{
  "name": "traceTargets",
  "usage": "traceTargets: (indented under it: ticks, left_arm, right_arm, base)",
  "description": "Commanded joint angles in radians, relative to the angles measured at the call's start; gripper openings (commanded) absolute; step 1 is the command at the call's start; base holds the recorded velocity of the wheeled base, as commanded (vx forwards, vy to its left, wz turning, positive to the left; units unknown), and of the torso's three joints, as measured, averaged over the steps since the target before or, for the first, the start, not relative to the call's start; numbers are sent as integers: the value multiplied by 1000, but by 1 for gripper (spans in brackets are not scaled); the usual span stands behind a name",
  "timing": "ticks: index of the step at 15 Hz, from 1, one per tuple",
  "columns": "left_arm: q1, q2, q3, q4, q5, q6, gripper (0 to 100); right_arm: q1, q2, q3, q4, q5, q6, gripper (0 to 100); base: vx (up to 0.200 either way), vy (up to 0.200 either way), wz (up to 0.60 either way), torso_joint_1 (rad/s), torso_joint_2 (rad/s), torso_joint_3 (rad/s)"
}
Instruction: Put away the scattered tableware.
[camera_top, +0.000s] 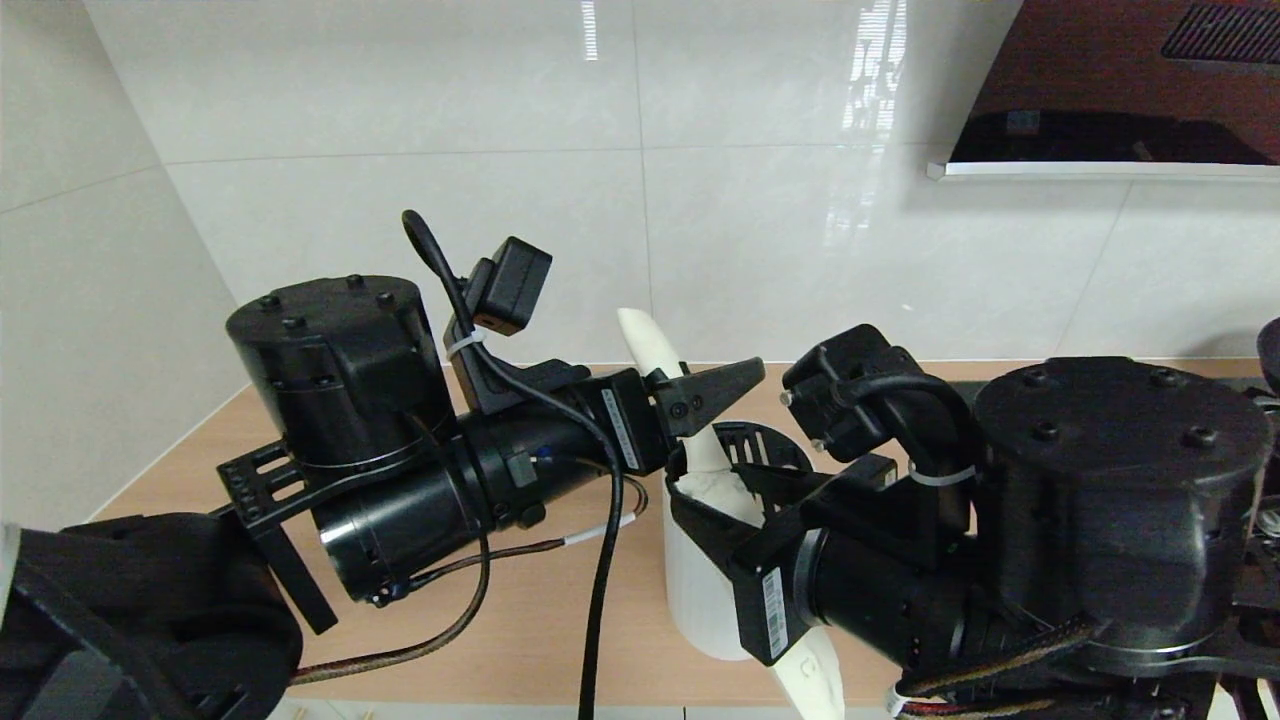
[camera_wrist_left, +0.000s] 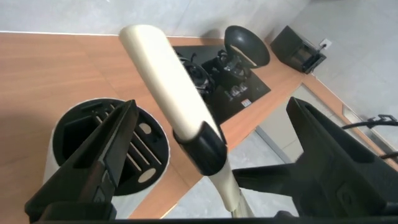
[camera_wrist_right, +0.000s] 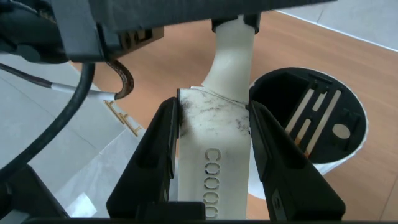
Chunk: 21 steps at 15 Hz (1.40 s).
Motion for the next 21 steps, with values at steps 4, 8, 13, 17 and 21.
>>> traceTargets:
  ticks: [4,8,13,17,21]
  left_arm:
    - [0,1,0,-1,3,2,0]
    - [0,1,0,-1,2,2,0]
    - [0,1,0,-2,2,2,0]
    - [0,-2,1,-2,2,2,0]
    - [0,-11,1,-2,2,2,0]
  right_arm:
    - [1,2,2,0,0,-1,0]
    - [1,4,2,-2,-14,-1,0]
    - [1,4,1,-26,-32,-1,0]
    - [-1,6,-2,-34,-48,-1,0]
    - [-1,4,-2,-34,-49,-1,0]
  base:
    - [0,0,0,0,0,0]
    - [0,0,0,0,0,0]
    - [0,0,0,0,0,0]
    - [0,0,0,0,0,0]
    - [0,0,0,0,0,0]
